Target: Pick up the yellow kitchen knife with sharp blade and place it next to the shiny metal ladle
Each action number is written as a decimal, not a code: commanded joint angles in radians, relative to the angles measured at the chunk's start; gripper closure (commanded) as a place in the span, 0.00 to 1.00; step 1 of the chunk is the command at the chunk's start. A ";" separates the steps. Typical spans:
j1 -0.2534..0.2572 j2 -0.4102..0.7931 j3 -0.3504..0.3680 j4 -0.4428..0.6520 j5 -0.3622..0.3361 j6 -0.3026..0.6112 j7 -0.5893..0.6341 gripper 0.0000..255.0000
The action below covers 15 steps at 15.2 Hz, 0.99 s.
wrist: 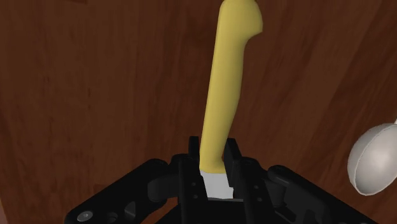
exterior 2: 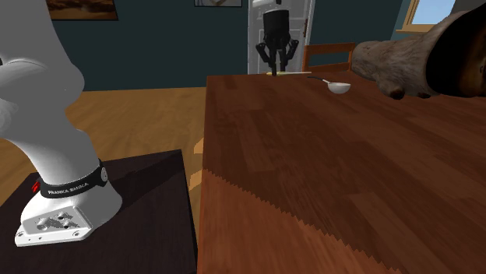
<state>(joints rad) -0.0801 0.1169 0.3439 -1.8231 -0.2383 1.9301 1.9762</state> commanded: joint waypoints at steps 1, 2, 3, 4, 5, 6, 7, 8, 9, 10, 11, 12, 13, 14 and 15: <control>0.000 0.009 -0.001 -0.016 -0.005 0.024 0.007 1.00; 0.000 0.012 -0.001 -0.025 -0.008 0.036 0.010 1.00; 0.001 0.015 -0.001 -0.035 -0.010 0.048 0.013 1.00; 0.001 0.019 -0.002 -0.044 -0.013 0.060 0.017 1.00; 0.001 0.023 -0.002 -0.053 -0.016 0.072 0.020 1.00; 0.001 0.027 -0.003 -0.061 -0.018 0.084 0.024 1.00; 0.001 0.031 -0.003 -0.069 -0.021 0.096 0.027 1.00; 0.001 0.035 -0.004 -0.078 -0.025 0.108 0.031 1.00; 0.001 0.038 -0.004 -0.083 -0.027 0.116 0.033 1.00; 0.001 0.038 -0.004 -0.083 -0.027 0.116 0.033 1.00; 0.001 0.038 -0.004 -0.083 -0.027 0.116 0.033 1.00; 0.001 0.038 -0.004 -0.083 -0.027 0.116 0.033 1.00; 0.001 0.038 -0.004 -0.083 -0.027 0.116 0.033 1.00; 0.001 0.038 -0.004 -0.083 -0.027 0.116 0.033 1.00; 0.001 0.038 -0.004 -0.083 -0.027 0.116 0.033 1.00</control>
<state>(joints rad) -0.0788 0.1552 0.3399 -1.9056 -0.2647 2.0456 2.0094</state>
